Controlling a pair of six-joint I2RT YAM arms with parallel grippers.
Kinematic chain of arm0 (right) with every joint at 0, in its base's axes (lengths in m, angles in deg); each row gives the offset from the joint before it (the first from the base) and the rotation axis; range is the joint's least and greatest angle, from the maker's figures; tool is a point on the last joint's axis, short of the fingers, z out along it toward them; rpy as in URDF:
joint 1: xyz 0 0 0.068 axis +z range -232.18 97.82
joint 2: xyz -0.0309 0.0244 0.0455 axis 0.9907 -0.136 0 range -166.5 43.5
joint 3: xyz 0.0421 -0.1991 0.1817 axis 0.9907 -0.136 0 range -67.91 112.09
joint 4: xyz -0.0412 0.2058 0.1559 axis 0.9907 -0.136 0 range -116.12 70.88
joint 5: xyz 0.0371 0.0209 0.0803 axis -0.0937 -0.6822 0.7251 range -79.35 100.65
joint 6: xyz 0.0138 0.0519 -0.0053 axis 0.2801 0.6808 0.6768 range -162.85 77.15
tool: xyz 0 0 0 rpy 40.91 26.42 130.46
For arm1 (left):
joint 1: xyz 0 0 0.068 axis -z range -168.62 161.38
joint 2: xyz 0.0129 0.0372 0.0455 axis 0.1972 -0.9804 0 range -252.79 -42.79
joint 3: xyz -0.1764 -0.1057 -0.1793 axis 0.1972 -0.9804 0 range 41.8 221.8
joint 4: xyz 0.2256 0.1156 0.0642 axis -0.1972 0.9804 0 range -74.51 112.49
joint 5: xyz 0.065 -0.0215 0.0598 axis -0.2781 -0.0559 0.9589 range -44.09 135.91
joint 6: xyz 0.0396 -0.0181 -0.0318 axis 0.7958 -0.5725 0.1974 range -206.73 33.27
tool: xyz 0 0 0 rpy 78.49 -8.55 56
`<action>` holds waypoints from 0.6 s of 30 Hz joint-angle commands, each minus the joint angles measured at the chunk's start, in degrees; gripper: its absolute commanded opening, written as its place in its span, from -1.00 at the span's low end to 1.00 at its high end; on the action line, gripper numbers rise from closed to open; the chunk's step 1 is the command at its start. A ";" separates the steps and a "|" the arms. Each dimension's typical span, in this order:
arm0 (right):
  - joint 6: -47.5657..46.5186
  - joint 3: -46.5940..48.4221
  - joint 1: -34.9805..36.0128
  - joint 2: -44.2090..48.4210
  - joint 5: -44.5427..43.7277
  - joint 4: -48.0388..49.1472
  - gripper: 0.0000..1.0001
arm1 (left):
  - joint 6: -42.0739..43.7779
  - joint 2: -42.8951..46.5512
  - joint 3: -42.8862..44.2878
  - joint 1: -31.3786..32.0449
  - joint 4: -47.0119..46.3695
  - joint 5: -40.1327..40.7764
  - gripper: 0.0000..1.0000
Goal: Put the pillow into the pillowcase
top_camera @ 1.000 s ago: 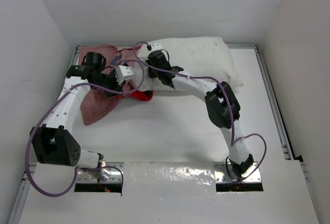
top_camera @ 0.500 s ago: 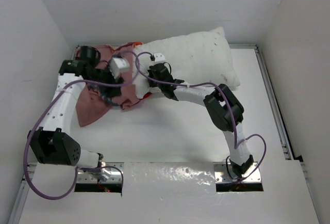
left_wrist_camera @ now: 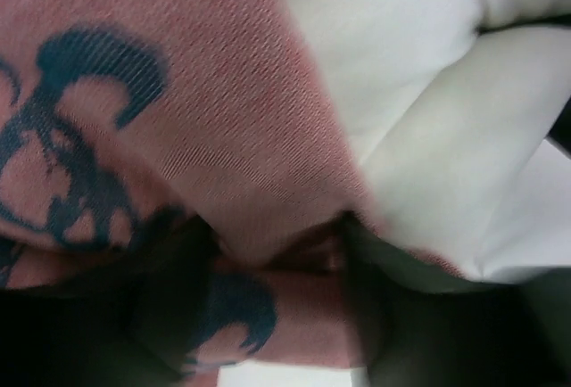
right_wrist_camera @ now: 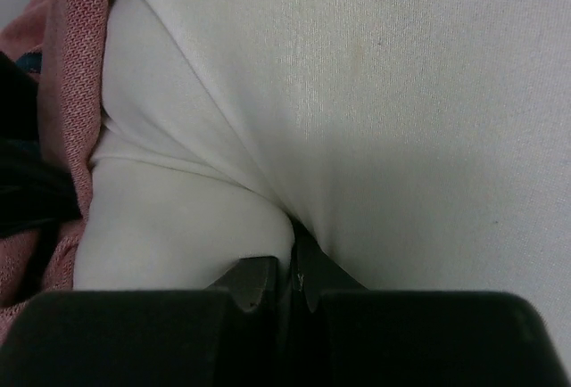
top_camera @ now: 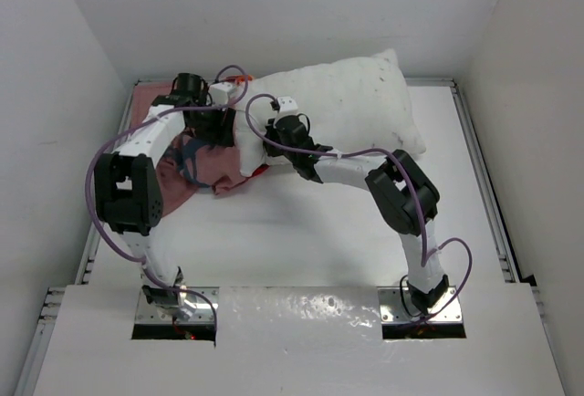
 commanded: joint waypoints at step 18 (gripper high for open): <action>10.28 1.81 -5.87 8.54 0.08 3.70 -1.00 | 23.71 5.66 16.29 5.85 19.98 -36.61 -1.00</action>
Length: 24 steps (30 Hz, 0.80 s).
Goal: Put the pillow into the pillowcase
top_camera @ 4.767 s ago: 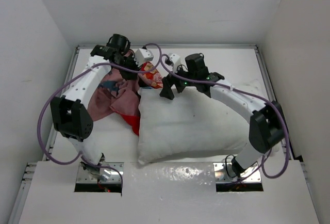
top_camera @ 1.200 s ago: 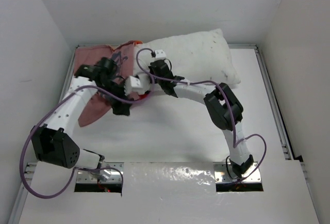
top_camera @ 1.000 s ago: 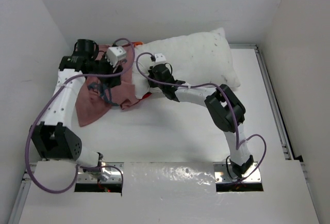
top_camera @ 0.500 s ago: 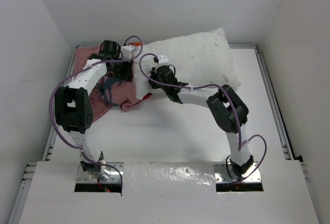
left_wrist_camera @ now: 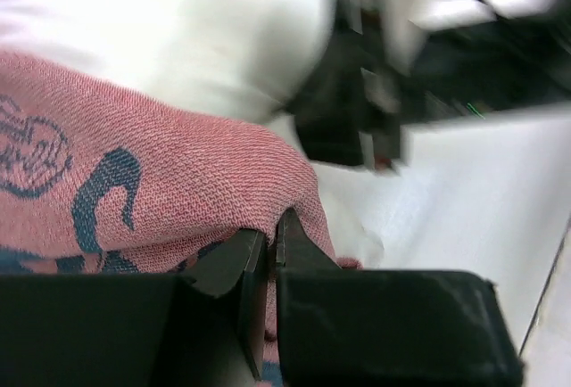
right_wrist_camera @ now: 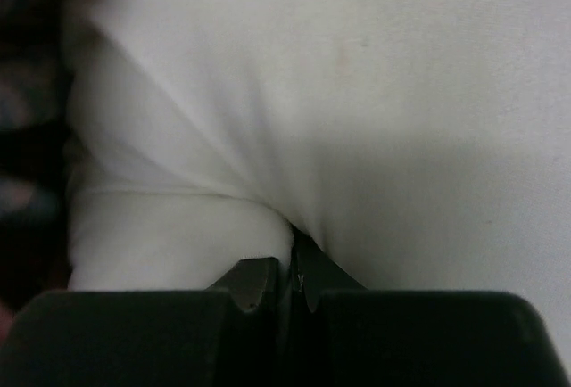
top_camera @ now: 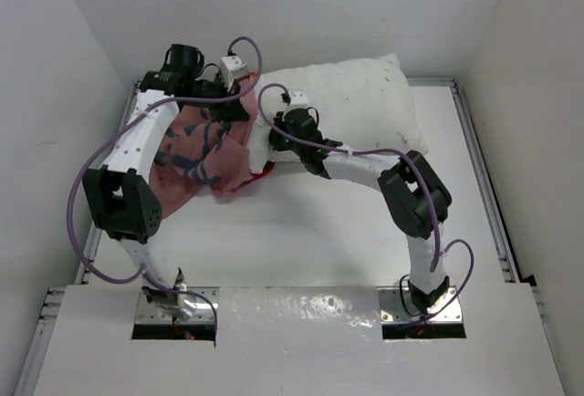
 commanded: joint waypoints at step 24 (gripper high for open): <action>10.81 -8.93 1.63 4.83 6.59 18.59 -1.00 | -36.67 -6.01 3.88 -4.02 -28.36 -25.55 -1.00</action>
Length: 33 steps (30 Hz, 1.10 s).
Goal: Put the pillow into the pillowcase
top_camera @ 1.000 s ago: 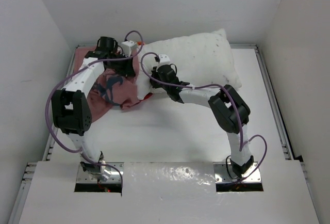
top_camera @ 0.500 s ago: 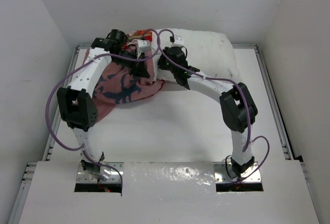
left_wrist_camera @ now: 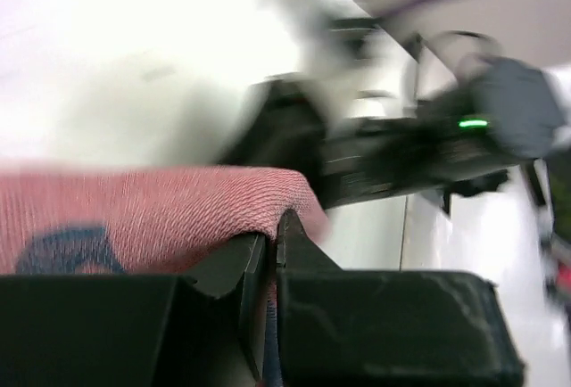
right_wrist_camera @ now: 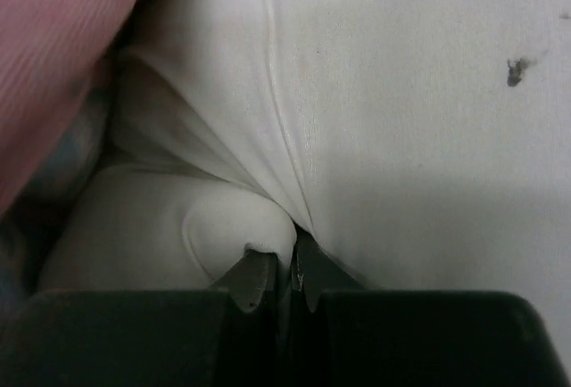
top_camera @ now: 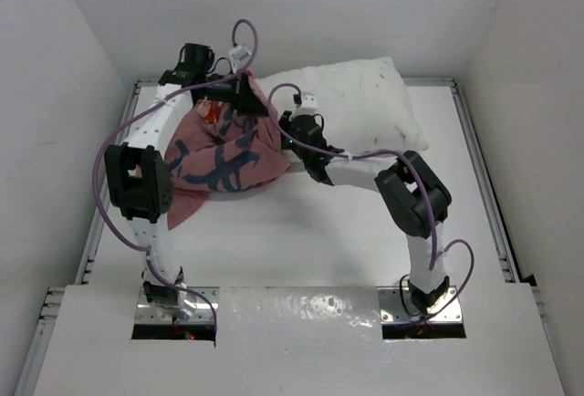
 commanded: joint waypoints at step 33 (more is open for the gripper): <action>-33.35 18.68 -9.36 -2.11 17.15 -37.54 0.38 | -1.03 -7.24 9.73 -1.36 3.84 35.95 0.10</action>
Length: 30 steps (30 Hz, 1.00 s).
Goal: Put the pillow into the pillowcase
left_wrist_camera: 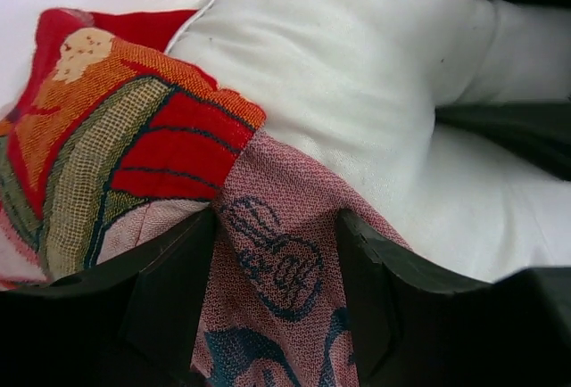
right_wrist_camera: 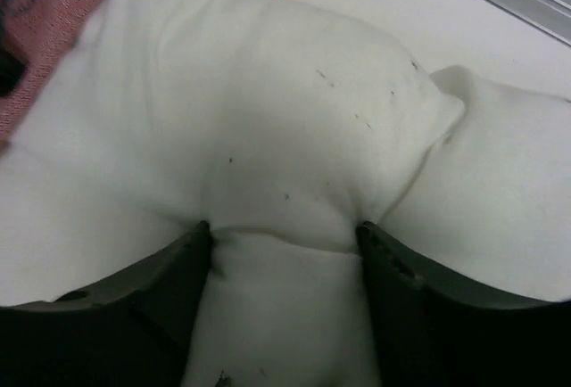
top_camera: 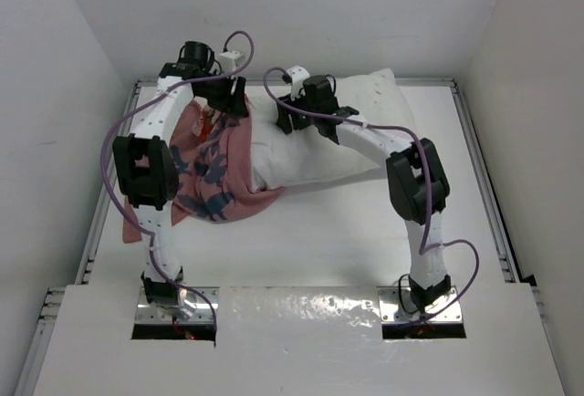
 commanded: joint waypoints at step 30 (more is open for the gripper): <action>5.34 -0.54 0.24 14.16 12.89 -11.84 0.87 | 18.32 0.93 8.99 8.89 8.18 -5.51 -0.18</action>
